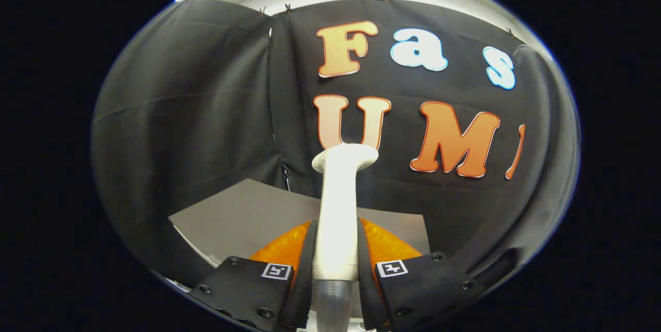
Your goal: Iron the clothes twice with a garment steamer, once on the left side and once on the right side.
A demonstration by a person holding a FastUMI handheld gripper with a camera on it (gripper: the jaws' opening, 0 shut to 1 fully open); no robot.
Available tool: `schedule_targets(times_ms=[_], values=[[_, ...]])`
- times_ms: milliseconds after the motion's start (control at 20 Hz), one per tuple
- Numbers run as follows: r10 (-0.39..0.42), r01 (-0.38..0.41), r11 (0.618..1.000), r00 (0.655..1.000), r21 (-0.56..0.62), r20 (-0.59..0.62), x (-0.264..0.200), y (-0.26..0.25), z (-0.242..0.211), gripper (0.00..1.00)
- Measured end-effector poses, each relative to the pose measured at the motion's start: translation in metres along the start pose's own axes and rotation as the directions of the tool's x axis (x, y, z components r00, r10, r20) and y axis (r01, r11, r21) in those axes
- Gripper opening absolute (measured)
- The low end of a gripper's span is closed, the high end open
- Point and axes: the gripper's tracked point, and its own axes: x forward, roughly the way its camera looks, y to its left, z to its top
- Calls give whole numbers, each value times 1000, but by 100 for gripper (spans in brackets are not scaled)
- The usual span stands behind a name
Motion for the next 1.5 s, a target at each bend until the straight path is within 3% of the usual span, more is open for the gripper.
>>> schedule_targets(times_ms=[300,550,700,800,900,1150,1500], values=[[40,-36,999,991,-34,130,-102,7,18,46],[9,-13,1000,970,12,244,-190,3,17,43],[16,-17,1000,981,4,196,-213,-2,-13,41],[56,-78,991,981,112,187,-229,4,-37,39],[47,-84,984,973,157,228,-244,-2,-40,39],[-108,41,985,907,169,407,-286,-52,-26,39],[-224,157,973,816,168,533,-336,-90,-15,39]])
